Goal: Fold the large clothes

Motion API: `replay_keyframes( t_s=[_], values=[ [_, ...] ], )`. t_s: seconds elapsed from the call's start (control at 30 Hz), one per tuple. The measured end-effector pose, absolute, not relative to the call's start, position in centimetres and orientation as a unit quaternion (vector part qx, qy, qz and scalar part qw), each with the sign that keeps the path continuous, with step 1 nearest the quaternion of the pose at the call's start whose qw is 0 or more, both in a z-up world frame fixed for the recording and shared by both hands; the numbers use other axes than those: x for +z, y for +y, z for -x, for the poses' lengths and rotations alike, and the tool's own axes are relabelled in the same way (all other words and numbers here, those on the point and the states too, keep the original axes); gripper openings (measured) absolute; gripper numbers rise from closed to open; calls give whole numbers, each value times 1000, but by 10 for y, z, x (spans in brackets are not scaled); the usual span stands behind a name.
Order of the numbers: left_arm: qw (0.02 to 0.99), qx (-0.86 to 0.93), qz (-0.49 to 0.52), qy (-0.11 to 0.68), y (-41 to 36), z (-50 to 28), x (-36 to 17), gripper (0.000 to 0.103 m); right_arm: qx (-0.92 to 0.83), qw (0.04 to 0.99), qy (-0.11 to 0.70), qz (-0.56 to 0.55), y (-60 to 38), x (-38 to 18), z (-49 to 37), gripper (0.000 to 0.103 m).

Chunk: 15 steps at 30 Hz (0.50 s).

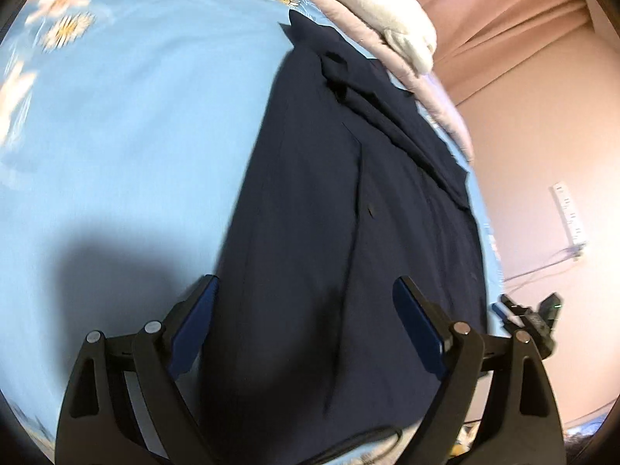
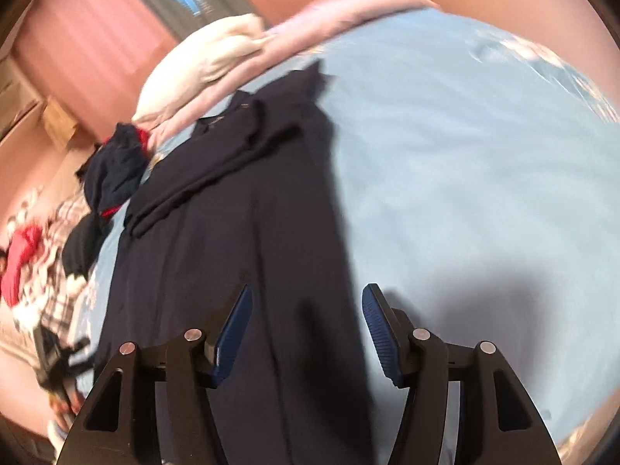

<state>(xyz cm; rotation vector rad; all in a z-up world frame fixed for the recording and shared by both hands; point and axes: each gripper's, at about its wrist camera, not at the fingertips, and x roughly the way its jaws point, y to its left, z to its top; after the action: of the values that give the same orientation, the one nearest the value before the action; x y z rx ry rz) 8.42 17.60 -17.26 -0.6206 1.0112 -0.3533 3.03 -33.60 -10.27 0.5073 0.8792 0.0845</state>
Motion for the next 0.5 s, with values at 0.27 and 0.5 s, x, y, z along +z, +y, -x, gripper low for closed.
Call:
replay_keyframes(
  t_s=[0.27, 0.5],
  values=[
    [797, -188, 346, 458, 184, -42, -175, 90, 59, 857, 429, -278, -338, -122, -9, 59],
    [789, -201, 358, 457, 186, -34, -174, 90, 137, 832, 454, -289, -324, -130, 10, 60]
  ],
)
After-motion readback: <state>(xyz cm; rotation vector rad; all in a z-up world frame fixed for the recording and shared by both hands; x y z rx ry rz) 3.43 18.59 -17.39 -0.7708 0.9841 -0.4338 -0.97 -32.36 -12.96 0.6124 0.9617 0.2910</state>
